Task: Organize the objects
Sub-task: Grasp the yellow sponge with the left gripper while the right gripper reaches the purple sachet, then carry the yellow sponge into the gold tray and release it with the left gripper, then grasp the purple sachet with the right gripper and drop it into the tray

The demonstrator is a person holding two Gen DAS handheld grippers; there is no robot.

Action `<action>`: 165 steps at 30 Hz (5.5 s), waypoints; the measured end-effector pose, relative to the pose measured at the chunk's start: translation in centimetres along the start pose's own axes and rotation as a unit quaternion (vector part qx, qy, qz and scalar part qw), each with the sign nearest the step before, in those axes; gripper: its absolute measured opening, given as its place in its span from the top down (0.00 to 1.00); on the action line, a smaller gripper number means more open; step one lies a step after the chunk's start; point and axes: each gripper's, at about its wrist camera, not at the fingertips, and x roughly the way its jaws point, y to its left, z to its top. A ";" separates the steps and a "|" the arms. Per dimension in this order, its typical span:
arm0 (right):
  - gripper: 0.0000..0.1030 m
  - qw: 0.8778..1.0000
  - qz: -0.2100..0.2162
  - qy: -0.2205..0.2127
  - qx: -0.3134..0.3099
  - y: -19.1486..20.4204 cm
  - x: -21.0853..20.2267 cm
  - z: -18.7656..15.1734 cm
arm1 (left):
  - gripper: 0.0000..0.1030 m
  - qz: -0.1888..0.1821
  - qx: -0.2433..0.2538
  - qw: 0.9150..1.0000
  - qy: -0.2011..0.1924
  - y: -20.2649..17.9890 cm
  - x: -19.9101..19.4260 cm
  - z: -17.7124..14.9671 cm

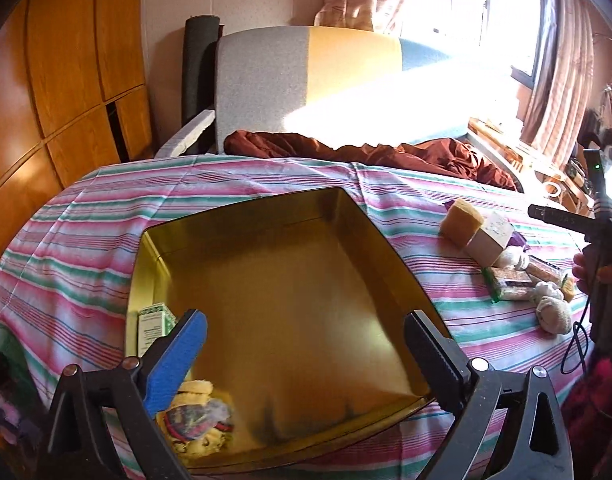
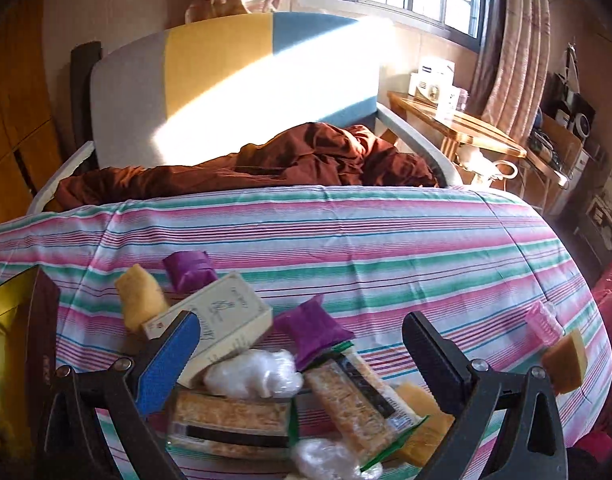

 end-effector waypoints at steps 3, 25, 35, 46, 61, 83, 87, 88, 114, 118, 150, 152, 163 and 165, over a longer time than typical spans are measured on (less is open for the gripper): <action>0.00 0.997 -0.009 0.031 0.070 -4.0 1.9 -0.9 | 0.03 -0.019 0.022 1.000 -0.001 -2.4 0.5 1.2; 0.00 0.984 0.072 0.063 0.150 -6.0 2.0 -0.8 | 0.12 -0.132 -0.014 0.984 0.118 -14.8 13.4 8.6; 0.00 0.984 0.081 0.065 0.146 -5.7 2.3 -0.7 | 0.18 -0.144 -0.072 0.972 0.173 -17.5 20.9 11.3; 0.00 0.983 0.080 0.074 0.149 -5.9 2.9 -0.8 | 0.49 -0.158 -0.084 0.959 0.219 -18.5 25.4 10.3; 0.03 0.988 0.115 0.061 0.085 -2.7 2.5 -0.4 | 0.55 -0.181 -0.019 0.975 0.131 -14.7 15.4 7.9; 0.44 0.954 0.086 0.200 -0.208 14.1 15.3 4.6 | 0.55 -0.185 -0.052 0.979 0.072 -4.8 7.4 4.3; 0.58 0.949 0.113 0.192 -0.224 15.6 13.9 3.7 | 0.55 -0.180 -0.063 0.979 0.075 -3.7 7.4 3.6; 0.59 0.946 0.118 0.190 -0.235 16.2 13.4 3.2 | 0.55 -0.178 -0.066 0.979 0.076 -3.5 7.4 3.4; 0.59 0.940 0.198 0.160 -0.226 13.0 -0.5 -11.5 | 0.54 -0.085 -0.150 0.984 0.033 7.4 1.8 -2.2; 0.59 0.941 0.190 0.153 -0.236 13.6 -0.3 -11.0 | 0.53 -0.052 -0.171 0.984 0.022 11.0 1.8 -1.4; 0.59 0.940 0.184 0.147 -0.246 14.4 0.7 -10.6 | 0.26 0.065 -0.123 0.989 0.055 14.2 7.4 0.5; 0.59 0.940 0.182 0.147 -0.247 14.5 0.6 -10.7 | 0.23 0.075 -0.127 0.988 0.045 13.6 6.0 -0.1; 0.58 0.941 0.179 0.143 -0.248 14.6 0.7 -10.7 | 0.13 0.101 -0.105 0.989 -0.020 9.9 0.1 -2.2; 0.58 0.942 0.179 0.142 -0.246 14.5 0.7 -10.7 | 0.12 0.096 -0.105 0.990 -0.022 9.5 -0.3 -2.5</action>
